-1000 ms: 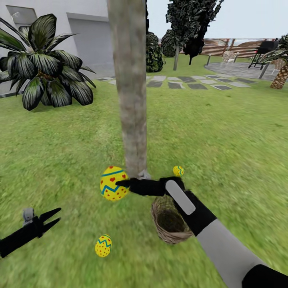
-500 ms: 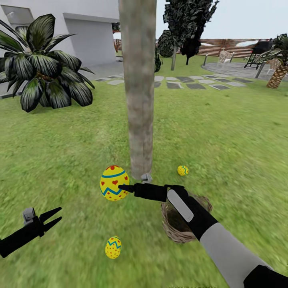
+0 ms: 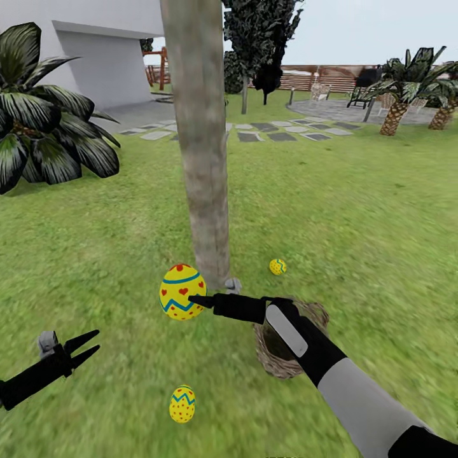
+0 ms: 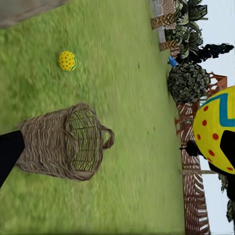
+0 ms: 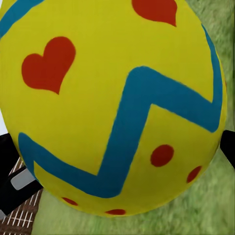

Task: Take the three Easter eggs out of the wicker basket on the lawn in the garden, then place them on the lawn next to a single tree (choose any tree) so that all three eggs are next to the same tree and none are left in the basket.

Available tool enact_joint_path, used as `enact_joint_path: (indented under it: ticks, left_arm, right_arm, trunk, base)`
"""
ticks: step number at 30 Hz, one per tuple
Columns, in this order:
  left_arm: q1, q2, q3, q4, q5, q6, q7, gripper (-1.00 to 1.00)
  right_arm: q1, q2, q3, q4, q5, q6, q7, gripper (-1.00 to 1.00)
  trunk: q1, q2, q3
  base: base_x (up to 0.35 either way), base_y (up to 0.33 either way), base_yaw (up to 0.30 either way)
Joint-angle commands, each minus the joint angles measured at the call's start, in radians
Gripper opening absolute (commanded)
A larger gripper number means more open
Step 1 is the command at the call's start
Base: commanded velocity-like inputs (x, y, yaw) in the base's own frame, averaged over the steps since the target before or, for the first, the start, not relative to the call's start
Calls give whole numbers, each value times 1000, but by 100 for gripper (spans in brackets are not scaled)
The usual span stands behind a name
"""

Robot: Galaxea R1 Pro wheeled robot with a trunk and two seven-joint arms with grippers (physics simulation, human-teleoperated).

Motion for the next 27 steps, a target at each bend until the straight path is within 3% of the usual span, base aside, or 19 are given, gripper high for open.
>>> enact_joint_path:
  ticks: [1, 6, 19, 27]
  left_arm:
    - [0, 0, 0, 0, 0, 0, 0, 100]
    - [0, 0, 0, 0, 0, 0, -1, 100]
    - [0, 1, 1, 0, 1, -1, 0, 100]
    - [0, -5, 0, 0, 0, -2, 0, 100]
  right_arm:
    - [1, 0, 0, 0, -2, 1, -1, -100]
    - [1, 0, 0, 0, -3, -5, -1, -100]
    - [6, -2, -1, 2, -3, -40, -10, -100]
    - [6, -1, -1, 56, -2, -40, -5, -100]
  trunk:
    - [0, 0, 1]
    - [0, 0, 2]
    - [0, 0, 2]
    - [0, 0, 2]
  base:
    - [0, 284, -273]
    - [0, 284, -163]
    - [0, 284, -3]
    - [0, 278, 0]
